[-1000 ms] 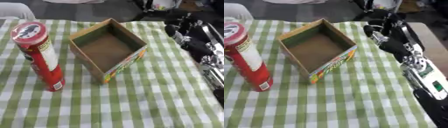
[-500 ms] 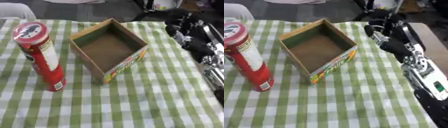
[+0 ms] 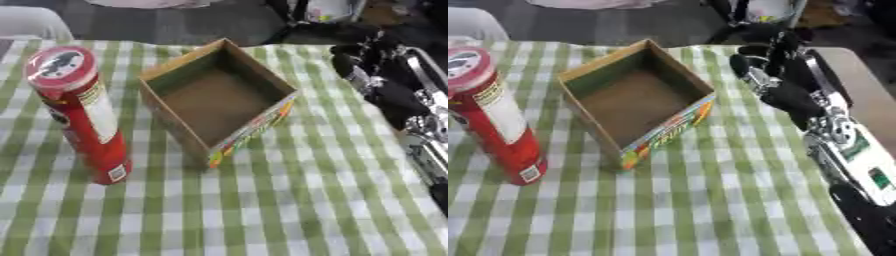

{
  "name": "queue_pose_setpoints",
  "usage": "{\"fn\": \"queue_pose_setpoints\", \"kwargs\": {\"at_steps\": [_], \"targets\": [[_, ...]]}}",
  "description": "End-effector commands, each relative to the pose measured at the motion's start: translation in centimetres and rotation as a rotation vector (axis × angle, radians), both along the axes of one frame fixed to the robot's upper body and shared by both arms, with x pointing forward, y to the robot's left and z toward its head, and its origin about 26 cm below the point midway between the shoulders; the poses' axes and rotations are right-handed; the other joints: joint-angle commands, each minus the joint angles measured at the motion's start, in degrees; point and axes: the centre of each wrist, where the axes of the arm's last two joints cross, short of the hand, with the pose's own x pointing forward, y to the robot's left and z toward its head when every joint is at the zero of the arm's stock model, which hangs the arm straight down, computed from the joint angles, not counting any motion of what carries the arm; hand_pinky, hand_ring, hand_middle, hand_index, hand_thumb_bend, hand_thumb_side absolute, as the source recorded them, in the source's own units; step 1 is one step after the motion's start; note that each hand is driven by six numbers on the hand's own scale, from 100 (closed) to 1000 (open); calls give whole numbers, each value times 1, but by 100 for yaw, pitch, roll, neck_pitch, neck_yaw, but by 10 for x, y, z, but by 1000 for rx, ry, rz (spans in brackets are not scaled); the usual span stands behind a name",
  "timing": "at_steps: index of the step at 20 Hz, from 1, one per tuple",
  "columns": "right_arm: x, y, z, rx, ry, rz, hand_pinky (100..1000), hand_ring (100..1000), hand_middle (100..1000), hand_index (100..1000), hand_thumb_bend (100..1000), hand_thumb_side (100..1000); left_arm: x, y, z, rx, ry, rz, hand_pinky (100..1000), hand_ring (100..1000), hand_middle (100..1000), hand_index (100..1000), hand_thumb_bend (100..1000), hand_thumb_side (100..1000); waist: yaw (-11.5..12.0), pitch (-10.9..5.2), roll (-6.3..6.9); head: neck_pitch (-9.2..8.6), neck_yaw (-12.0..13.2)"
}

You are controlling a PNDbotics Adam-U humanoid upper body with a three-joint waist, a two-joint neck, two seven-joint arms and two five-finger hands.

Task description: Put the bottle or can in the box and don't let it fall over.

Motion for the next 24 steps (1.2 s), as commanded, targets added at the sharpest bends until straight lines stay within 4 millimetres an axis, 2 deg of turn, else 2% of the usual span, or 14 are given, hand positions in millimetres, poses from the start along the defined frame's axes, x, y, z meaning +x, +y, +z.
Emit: {"fn": "queue_pose_setpoints", "kwargs": {"at_steps": [1, 24], "targets": [[-2, 2, 11, -15, -33, 16, 822, 789, 768, 835, 419, 267, 2, -3, 9, 15, -20, -19, 834, 1000, 883, 900, 793, 355, -10, -64, 24, -47, 6], [-2, 4, 9, -2, -22, 21, 822, 790, 768, 834, 419, 266, 16, -35, 9, 6, -13, -121, 822, 1000, 873, 884, 800, 343, -47, -34, 1, -63, 64]]}}
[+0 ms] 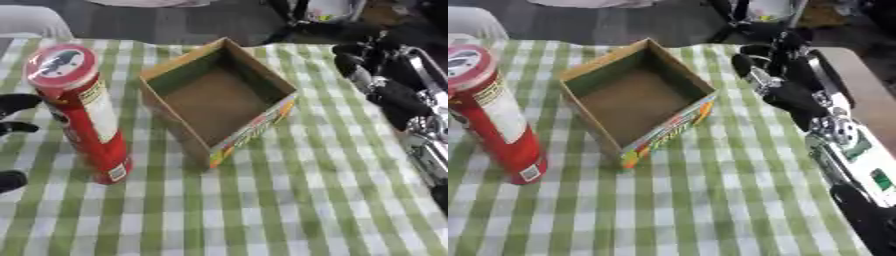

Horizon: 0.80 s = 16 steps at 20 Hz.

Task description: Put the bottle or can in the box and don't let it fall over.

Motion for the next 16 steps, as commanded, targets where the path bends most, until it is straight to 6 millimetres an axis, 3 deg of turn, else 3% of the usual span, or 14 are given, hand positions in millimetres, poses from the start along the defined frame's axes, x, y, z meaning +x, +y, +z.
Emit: {"fn": "queue_pose_setpoints", "kwargs": {"at_steps": [1, 16], "targets": [[-2, 2, 10, -10, -24, 12, 822, 789, 767, 832, 419, 265, 3, -2, 9, 9, -20, -6, 819, 1000, 871, 882, 800, 340, -10, -57, 23, -59, 15], [-2, 3, 9, -1, -14, 8, 819, 782, 761, 827, 414, 271, 7, -23, 8, -43, -24, -58, 801, 975, 849, 848, 805, 330, -32, -38, 19, -55, 42]]}}
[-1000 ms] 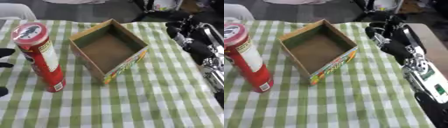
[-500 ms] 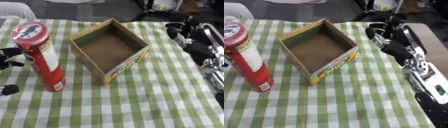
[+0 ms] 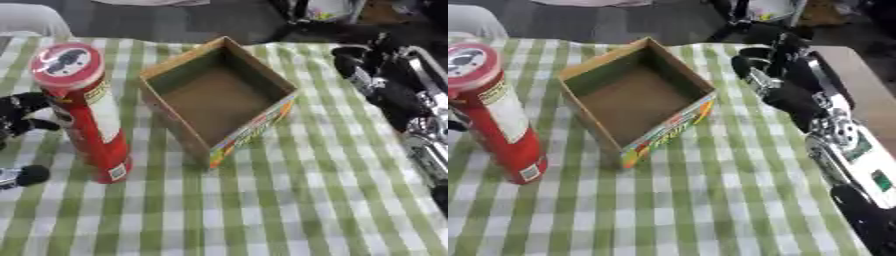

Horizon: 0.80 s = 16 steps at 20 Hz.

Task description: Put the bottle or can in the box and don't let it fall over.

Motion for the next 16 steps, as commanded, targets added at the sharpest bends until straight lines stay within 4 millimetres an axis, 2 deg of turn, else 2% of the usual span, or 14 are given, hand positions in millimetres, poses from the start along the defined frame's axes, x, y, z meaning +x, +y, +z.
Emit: {"fn": "queue_pose_setpoints", "kwargs": {"at_steps": [1, 10, 16], "targets": [[-2, 2, 11, -10, -29, 12, 819, 782, 761, 827, 414, 271, 1, -1, 10, 4, -26, -3, 798, 972, 847, 850, 808, 331, -17, -57, 20, -55, 14], [-2, 2, 11, -14, -28, 18, 820, 782, 761, 826, 413, 273, 0, 8, 7, 53, -41, 84, 810, 992, 859, 879, 838, 355, -7, -48, 21, -61, 20], [-2, 2, 10, -14, -24, 21, 819, 782, 760, 826, 412, 273, 2, 6, 7, 38, -45, 121, 816, 1000, 873, 914, 843, 361, -8, -49, 16, -71, 21]]}}
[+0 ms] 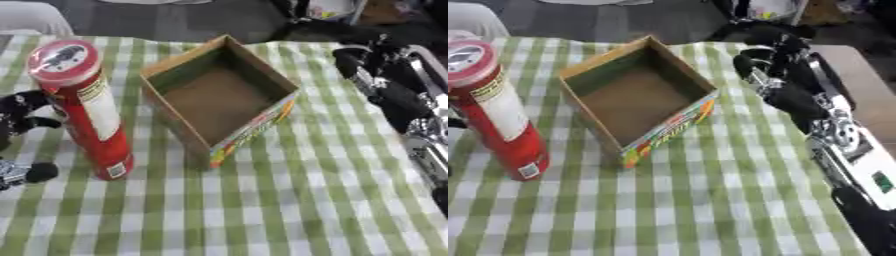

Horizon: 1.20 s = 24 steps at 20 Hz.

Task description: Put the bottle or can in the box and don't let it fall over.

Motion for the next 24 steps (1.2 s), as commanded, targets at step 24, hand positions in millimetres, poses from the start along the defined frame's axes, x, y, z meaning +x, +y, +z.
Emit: {"fn": "queue_pose_setpoints", "kwargs": {"at_steps": [24], "targets": [[-1, 4, 11, 0, -27, 26, 818, 776, 755, 820, 408, 271, 12, -24, 16, -32, -52, -23, 777, 990, 842, 872, 862, 338, -54, -33, -18, -107, 38]]}}
